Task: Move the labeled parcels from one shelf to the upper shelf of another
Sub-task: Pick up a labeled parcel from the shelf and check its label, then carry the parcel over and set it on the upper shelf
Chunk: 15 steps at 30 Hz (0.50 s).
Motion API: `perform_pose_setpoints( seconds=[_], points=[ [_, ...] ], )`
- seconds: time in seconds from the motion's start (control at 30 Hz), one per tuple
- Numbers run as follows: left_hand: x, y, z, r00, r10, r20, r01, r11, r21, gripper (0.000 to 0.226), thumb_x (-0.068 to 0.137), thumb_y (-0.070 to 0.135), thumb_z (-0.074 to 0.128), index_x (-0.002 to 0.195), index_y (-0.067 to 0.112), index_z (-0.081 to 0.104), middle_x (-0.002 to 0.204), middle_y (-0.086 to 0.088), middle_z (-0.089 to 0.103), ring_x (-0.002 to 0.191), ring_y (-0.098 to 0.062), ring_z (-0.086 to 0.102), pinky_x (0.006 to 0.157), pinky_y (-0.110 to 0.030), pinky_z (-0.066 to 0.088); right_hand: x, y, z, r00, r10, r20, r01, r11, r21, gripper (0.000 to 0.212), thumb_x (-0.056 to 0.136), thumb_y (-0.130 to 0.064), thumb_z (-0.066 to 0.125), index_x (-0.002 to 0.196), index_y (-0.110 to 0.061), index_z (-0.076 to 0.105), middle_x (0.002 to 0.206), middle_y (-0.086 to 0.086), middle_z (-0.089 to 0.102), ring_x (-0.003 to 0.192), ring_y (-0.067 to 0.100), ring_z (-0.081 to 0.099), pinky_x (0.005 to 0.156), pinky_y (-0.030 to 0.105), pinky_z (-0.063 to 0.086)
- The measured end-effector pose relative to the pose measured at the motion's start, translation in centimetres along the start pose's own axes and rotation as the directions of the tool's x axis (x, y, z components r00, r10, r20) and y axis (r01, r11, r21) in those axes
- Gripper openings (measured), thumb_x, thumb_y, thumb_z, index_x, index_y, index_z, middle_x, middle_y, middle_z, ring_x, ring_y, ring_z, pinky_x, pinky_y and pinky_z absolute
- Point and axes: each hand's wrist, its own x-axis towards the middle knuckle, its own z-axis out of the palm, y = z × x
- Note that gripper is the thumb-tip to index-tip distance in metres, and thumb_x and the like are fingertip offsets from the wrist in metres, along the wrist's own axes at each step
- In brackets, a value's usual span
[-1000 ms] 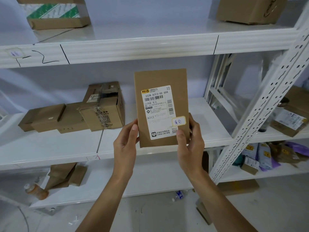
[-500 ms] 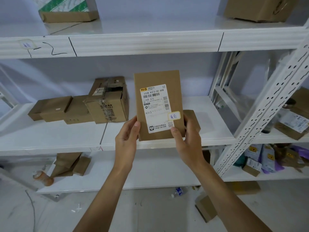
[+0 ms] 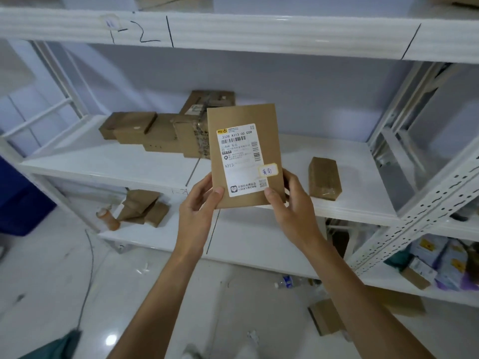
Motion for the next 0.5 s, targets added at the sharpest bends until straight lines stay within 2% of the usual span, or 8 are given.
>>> perform_pose_setpoints(
  seconds=[0.1,0.17,0.33,0.5],
  points=[
    [0.0,1.2,-1.9,1.0,0.015,-0.016,-0.014,1.0,0.021,0.039,0.099,0.023,0.065,0.138,0.024,0.065,0.13,0.008,0.074,0.123,-0.01,0.067,0.11,-0.043,0.051,-0.4,-1.2,1.6,1.0,-0.011,0.02,0.011,1.0,0.022,0.059,0.092,-0.046,0.059,0.146,-0.026,0.046,0.137,-0.016,0.062,0.12,-0.004,0.06,0.093,0.015,0.053],
    [-0.2,2.1,-3.5,0.999,0.033,-0.011,-0.033,0.999,0.027,0.04,0.098,0.025,0.066,0.138,0.024,0.066,0.131,0.009,0.073,0.125,-0.01,0.066,0.111,-0.042,0.05,-0.8,-2.2,2.8,0.999,-0.022,0.029,0.021,0.999,0.044,0.06,0.091,-0.048,0.059,0.146,-0.025,0.047,0.137,-0.016,0.062,0.119,-0.007,0.06,0.091,0.011,0.051],
    [-0.7,4.0,-8.1,0.999,0.039,-0.035,-0.039,0.999,0.001,0.036,0.098,0.023,0.065,0.134,0.027,0.068,0.125,0.011,0.076,0.12,-0.009,0.068,0.109,-0.038,0.051,-2.0,-5.3,6.5,0.998,-0.05,0.026,0.049,0.997,0.068,0.07,0.085,-0.059,0.057,0.146,-0.025,0.048,0.137,-0.017,0.063,0.123,0.001,0.061,0.097,0.022,0.053],
    [-0.7,6.2,-14.2,0.998,0.054,-0.018,-0.054,0.999,-0.008,0.037,0.098,0.027,0.065,0.135,0.029,0.067,0.124,0.011,0.076,0.12,-0.009,0.068,0.11,-0.039,0.05,-3.6,-9.1,12.1,0.999,-0.036,-0.006,0.036,0.996,0.084,0.068,0.085,-0.059,0.058,0.144,-0.027,0.049,0.135,-0.016,0.065,0.122,0.004,0.063,0.101,0.033,0.056]
  ],
)
